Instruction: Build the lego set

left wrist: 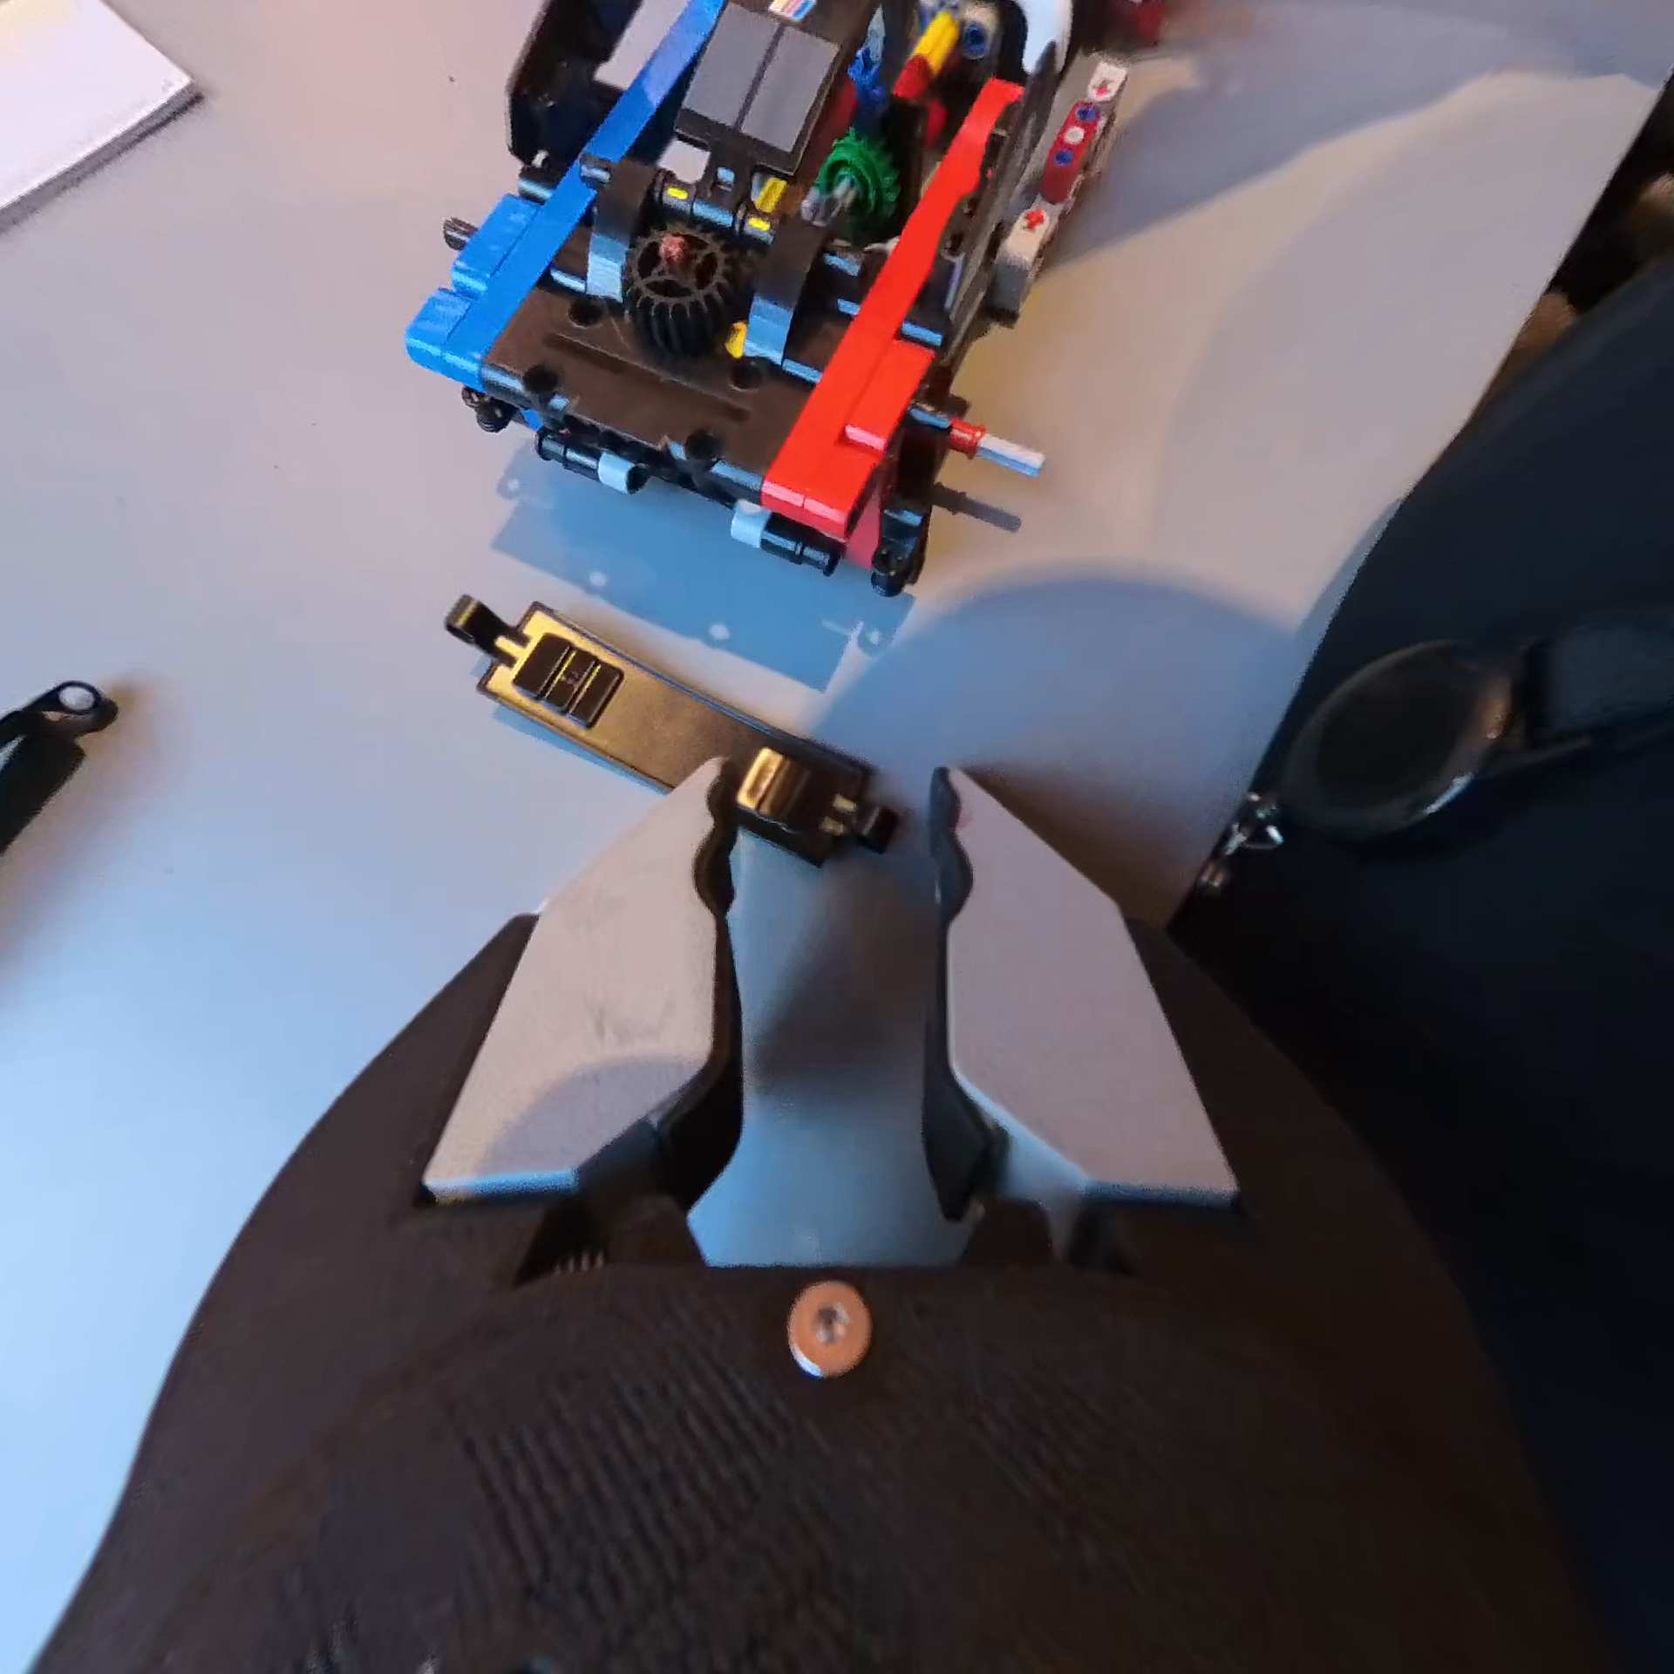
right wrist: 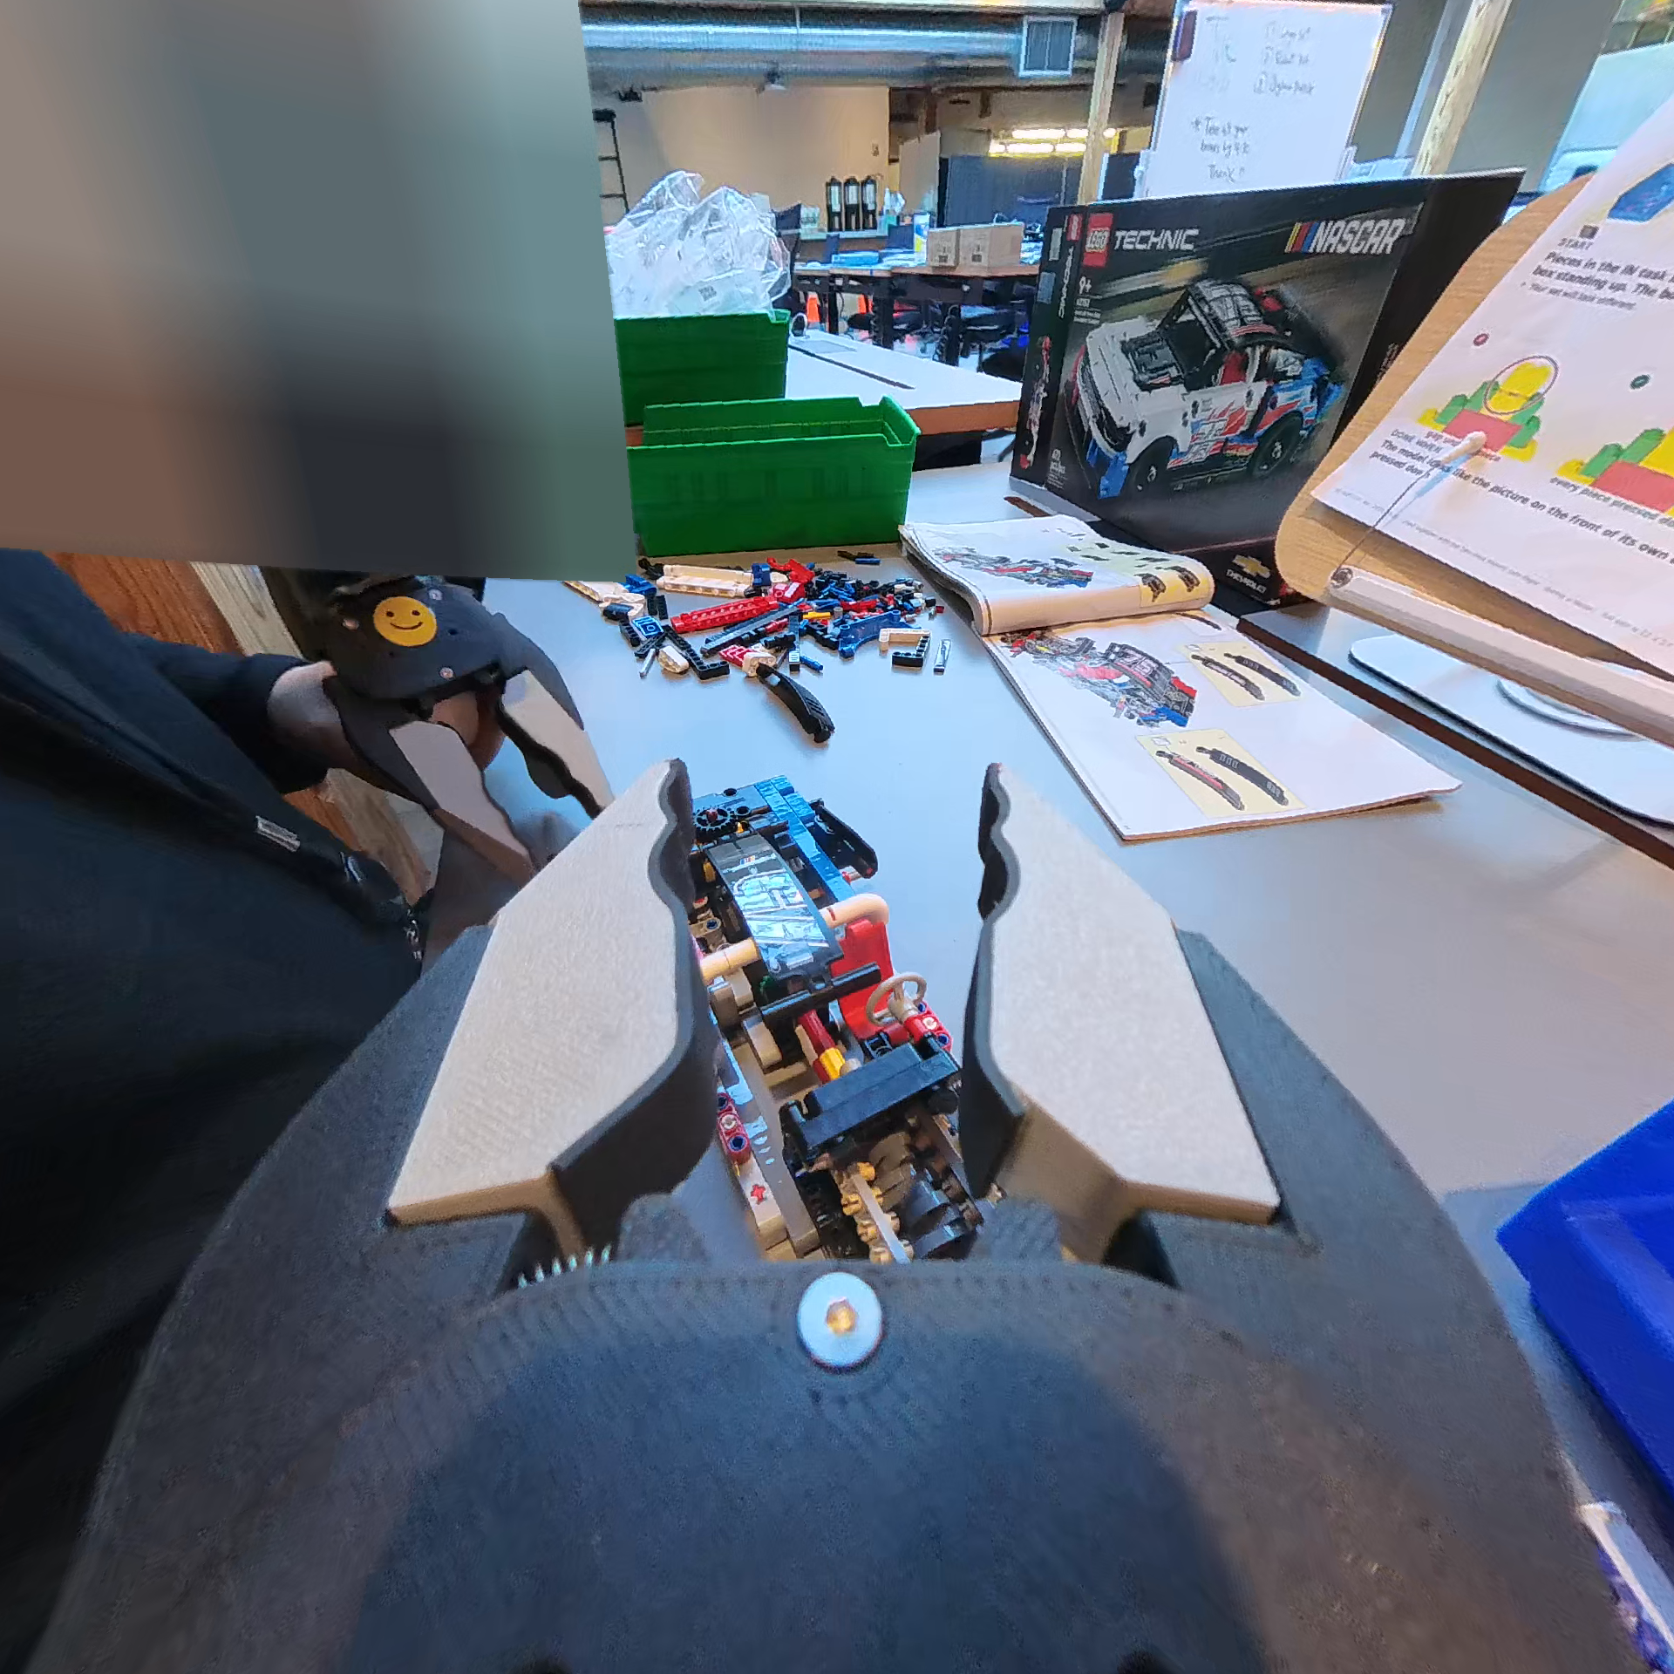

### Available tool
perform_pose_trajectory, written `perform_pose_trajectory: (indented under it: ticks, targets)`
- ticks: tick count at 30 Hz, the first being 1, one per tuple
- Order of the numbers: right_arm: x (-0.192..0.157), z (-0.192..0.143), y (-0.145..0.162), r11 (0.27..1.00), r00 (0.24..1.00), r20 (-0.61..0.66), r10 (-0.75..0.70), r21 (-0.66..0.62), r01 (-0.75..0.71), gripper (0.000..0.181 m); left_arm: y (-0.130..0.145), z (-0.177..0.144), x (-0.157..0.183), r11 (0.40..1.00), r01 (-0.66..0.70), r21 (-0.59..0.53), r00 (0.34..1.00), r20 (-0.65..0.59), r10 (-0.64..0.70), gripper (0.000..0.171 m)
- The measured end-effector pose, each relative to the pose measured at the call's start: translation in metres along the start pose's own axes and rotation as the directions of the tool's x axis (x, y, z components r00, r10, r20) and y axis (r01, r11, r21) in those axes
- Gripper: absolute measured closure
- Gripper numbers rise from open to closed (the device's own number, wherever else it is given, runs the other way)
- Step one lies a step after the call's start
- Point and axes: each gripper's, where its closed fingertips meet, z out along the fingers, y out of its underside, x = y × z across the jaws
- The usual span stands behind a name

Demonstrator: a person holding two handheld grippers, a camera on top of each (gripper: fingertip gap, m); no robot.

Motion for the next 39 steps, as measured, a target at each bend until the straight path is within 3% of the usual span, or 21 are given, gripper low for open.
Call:
perform_pose_trajectory:
  ticks: [5, 7, 16, 29, 35, 39]
  targets:
    - [0.002, -0.002, -0.002, 0.999, 0.999, 0.014, 0.033, 0.034, -0.034, 0.122, 0.000, 0.000, -0.002, 1.000, -0.022, 0.004, 0.999, 0.029, 0.022, 0.141]
    - [0.003, -0.002, -0.002, 0.998, 0.999, 0.020, 0.042, 0.039, -0.042, 0.122, 0.001, -0.004, 0.001, 0.999, -0.053, 0.010, 0.998, 0.036, 0.053, 0.171]
    - [-0.004, 0.003, 0.003, 0.998, 0.997, 0.055, 0.059, 0.034, -0.061, 0.125, 0.009, -0.012, -0.002, 1.000, -0.019, 0.025, 0.997, 0.074, 0.017, 0.171]
    - [-0.033, 0.022, 0.016, 0.994, 0.981, 0.161, 0.108, -0.023, -0.106, 0.130, -0.004, -0.049, -0.019, 0.984, 0.047, 0.170, 0.992, 0.109, -0.066, 0.171]
    - [-0.034, 0.024, 0.018, 0.994, 0.980, 0.165, 0.113, -0.029, -0.110, 0.130, 0.015, -0.038, -0.007, 0.992, 0.119, 0.038, 0.991, -0.064, -0.117, 0.171]
    - [-0.033, 0.022, 0.017, 0.994, 0.982, 0.160, 0.105, -0.029, -0.102, 0.130, -0.005, -0.041, -0.011, 0.974, 0.207, 0.089, 0.972, -0.130, -0.195, 0.171]
